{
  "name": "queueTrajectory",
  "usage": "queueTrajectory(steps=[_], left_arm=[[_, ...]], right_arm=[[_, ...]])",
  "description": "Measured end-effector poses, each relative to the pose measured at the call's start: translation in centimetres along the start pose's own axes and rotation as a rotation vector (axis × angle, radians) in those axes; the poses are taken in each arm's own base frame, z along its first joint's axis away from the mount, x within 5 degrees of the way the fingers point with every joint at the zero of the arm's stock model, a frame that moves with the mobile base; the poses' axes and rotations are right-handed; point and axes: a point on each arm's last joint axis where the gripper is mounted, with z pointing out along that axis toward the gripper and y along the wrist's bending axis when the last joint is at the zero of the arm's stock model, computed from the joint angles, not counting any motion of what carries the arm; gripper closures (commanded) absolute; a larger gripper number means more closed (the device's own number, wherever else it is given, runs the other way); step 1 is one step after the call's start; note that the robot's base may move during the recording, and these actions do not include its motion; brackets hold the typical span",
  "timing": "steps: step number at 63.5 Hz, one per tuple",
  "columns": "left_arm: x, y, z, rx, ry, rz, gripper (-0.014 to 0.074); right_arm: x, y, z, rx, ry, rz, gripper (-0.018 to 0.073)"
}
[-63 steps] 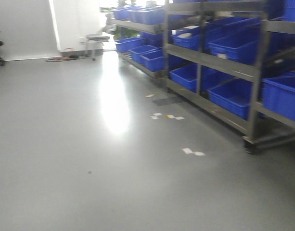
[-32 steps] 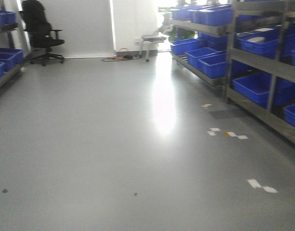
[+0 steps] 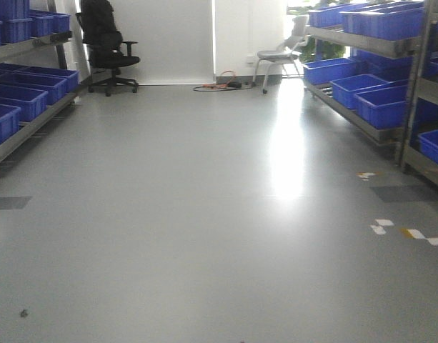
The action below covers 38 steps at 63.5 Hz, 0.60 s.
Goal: Pick and sort blue part to right shelf
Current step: 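Drive the base toward the rack of blue bins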
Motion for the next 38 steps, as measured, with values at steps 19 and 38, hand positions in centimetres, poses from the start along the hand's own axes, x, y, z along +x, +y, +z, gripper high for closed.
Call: queueTrajectory(steps=[19, 38], left_arm=[[0.0, 0.0, 0.0, 0.0, 0.0, 0.0, 0.0208], [0.0, 0.0, 0.0, 0.0, 0.0, 0.0, 0.0208]], right_arm=[[0.0, 0.0, 0.0, 0.0, 0.0, 0.0, 0.0137], [0.0, 0.0, 0.0, 0.0, 0.0, 0.0, 0.0137]])
